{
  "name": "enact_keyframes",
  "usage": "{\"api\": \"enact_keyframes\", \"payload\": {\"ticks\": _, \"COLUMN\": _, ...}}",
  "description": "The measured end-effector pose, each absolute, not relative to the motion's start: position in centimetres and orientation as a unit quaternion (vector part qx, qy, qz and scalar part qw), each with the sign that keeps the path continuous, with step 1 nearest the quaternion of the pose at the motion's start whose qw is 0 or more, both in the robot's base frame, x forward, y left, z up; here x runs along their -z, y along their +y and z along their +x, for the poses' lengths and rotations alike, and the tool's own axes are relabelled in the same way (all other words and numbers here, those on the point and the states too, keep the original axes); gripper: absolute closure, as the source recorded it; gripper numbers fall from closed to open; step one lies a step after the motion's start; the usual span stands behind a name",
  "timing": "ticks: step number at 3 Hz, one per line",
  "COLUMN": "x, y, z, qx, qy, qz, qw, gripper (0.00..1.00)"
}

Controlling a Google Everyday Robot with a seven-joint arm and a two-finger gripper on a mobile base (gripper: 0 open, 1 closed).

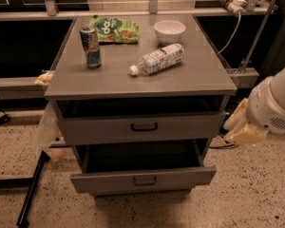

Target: Close middle drawer

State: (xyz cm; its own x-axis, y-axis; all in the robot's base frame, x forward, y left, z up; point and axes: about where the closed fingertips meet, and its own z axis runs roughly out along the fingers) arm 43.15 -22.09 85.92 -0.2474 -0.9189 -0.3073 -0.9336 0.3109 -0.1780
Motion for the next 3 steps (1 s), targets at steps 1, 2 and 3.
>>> {"api": "enact_keyframes", "payload": {"ticks": 1, "x": -79.59, "y": -21.24, "z": 42.45, "qx": -0.063, "qy": 0.786, "qz": -0.586, "qw": 0.185, "gripper": 0.88}}
{"api": "enact_keyframes", "payload": {"ticks": 2, "x": -79.41, "y": -21.22, "z": 42.41, "qx": -0.061, "qy": 0.786, "qz": -0.586, "qw": 0.186, "gripper": 1.00}}
{"api": "enact_keyframes", "payload": {"ticks": 3, "x": -79.41, "y": -21.22, "z": 42.41, "qx": -0.061, "qy": 0.786, "qz": -0.586, "qw": 0.186, "gripper": 1.00}}
